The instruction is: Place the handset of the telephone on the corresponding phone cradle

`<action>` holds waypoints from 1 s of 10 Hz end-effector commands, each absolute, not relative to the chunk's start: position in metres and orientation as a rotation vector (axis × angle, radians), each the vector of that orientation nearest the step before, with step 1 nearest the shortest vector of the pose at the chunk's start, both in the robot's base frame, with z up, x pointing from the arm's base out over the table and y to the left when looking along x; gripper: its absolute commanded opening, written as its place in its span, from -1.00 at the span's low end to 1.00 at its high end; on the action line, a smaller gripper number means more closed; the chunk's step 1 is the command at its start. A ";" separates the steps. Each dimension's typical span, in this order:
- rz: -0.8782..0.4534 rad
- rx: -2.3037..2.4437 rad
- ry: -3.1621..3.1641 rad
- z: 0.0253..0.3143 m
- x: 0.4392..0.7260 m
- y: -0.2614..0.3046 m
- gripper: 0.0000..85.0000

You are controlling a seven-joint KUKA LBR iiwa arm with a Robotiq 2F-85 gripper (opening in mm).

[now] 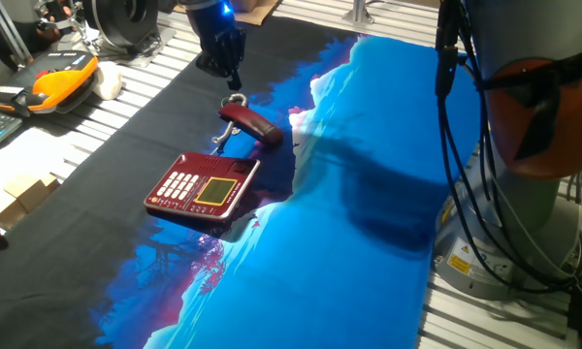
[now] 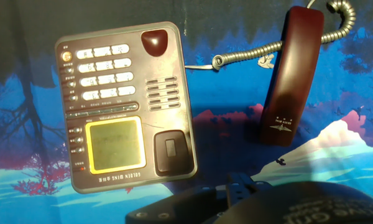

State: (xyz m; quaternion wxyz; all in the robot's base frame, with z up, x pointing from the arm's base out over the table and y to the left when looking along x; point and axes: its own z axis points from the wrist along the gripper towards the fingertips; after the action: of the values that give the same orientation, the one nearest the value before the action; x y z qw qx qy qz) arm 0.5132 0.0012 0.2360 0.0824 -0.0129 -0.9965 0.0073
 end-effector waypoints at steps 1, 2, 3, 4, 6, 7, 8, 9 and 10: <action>0.021 -0.040 -2.976 0.236 0.513 0.001 -1.00; 0.021 -0.052 -2.976 0.236 0.513 0.001 -1.00; 0.020 -0.054 -2.976 0.236 0.513 0.001 -1.00; 0.020 -0.054 -2.976 0.236 0.513 0.001 -1.00; 0.020 -0.059 -2.976 0.236 0.513 0.001 -1.00; 0.020 -0.061 -2.976 0.236 0.513 0.001 -1.00; 0.019 -0.070 -2.976 0.236 0.513 0.001 -1.00; 0.018 -0.079 -2.978 0.236 0.513 0.001 -1.00; 0.019 -0.070 -2.978 0.236 0.513 0.001 -1.00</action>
State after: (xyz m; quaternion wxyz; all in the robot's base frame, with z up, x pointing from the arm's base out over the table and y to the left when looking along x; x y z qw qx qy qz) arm 0.5132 0.0012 0.2360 0.0814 -0.0213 -0.9964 0.0065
